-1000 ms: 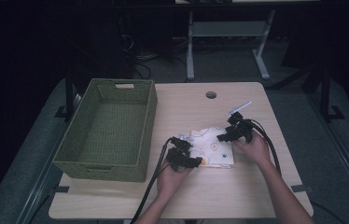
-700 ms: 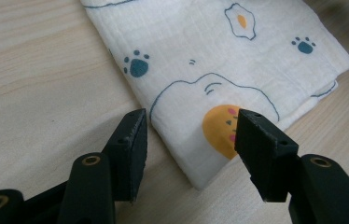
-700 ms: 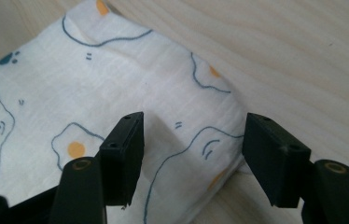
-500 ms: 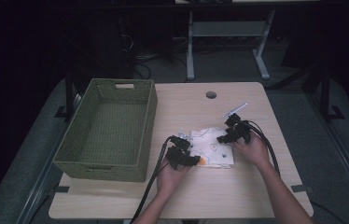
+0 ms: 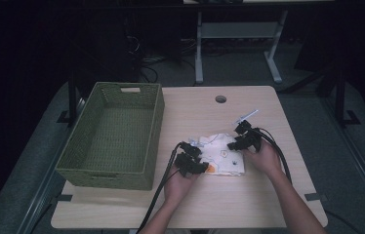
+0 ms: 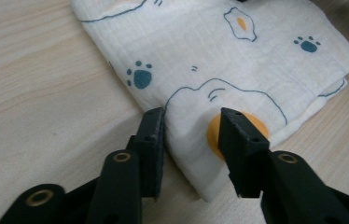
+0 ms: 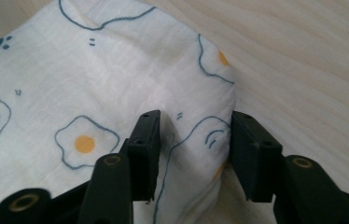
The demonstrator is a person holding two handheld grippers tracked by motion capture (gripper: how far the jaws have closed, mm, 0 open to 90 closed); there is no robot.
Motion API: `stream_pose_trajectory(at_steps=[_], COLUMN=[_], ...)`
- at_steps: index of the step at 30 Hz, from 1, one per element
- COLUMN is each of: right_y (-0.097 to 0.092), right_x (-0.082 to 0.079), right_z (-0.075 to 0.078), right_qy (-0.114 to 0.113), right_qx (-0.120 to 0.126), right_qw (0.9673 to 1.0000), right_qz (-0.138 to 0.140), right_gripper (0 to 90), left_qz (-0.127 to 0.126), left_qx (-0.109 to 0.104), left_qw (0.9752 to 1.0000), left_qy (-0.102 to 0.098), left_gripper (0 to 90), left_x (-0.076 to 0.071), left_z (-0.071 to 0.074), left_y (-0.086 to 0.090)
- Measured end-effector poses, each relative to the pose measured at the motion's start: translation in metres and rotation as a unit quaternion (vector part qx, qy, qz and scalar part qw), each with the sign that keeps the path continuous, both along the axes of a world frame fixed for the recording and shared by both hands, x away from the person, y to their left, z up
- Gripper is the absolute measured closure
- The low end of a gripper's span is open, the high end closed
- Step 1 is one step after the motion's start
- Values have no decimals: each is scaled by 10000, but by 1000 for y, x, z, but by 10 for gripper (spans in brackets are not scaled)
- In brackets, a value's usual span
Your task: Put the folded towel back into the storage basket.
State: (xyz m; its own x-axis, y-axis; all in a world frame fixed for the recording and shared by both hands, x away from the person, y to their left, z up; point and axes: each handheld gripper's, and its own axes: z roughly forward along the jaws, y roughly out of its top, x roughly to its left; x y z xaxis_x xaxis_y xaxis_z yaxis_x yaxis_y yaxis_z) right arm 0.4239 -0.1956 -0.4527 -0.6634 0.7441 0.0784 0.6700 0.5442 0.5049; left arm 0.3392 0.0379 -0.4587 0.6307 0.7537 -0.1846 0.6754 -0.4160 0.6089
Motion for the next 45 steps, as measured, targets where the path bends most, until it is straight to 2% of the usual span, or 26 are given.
stream_pose_trajectory(at_steps=[1,6,10,14,19,20,21,22,23,28,32,33,34,35,39,41,42,45], right_y=[0,0,0,-5,-14,-16,-20,-20,-25,-27,-32,-33,-33,-35,-38,-42,-42,-45], right_x=[-1,-3,-3,-1,0,-1,-1,-1,-1,-3,-5,-6,-6,-8,-10,-12,-12,-14], right_z=[0,0,1,0,-3,-5,-7,-7,-9,-6,0,4,4,8,14,20,20,25], right_qy=[5,64,164,398,689,718,827,827,889,932,928,917,917,922,886,887,887,899], right_qx=[36,76,110,406,898,1033,1265,1265,1427,1523,1835,1977,1977,2085,2210,2348,2348,2483], right_qw=[10000,9999,9997,9981,9927,9911,9873,9873,9844,9826,9775,9749,9749,9727,9703,9671,9671,9634], right_qz=[-12,-88,-133,-246,-410,-444,-485,-485,-529,-515,-465,-454,-454,-429,-418,-423,-423,-459], right_gripper=[600,640,685,733,754,757,762,762,766,768,769,768,768,769,769,768,768,768], left_qz=[-15,-81,-90,-100,-158,-162,-154,-187,-183,-214,-203,-223,-227,-254,-263,-277,-305,-338], left_qx=[4,25,-46,-107,-149,-162,-182,-187,-229,-409,-488,-498,-500,-515,-543,-590,-582,-651], left_qw=[10000,10000,9999,9999,9997,9997,9996,9996,9994,9987,9985,9984,9984,9983,9982,9979,9978,9973], left_qy=[4,3,43,89,97,111,127,131,172,210,147,145,111,71,39,48,12,-10], left_gripper=[679,750,773,789,818,825,840,840,852,859,860,860,860,860,860,860,860,860], left_x=[0,0,1,3,2,2,2,2,2,2,0,-1,-2,-3,-3,-3,-3,-4], left_z=[0,0,-1,-2,-2,-1,-1,-1,1,6,12,15,17,22,30,35,38,45], left_y=[0,-1,0,2,4,5,6,7,9,12,13,13,13,13,14,16,16,17])
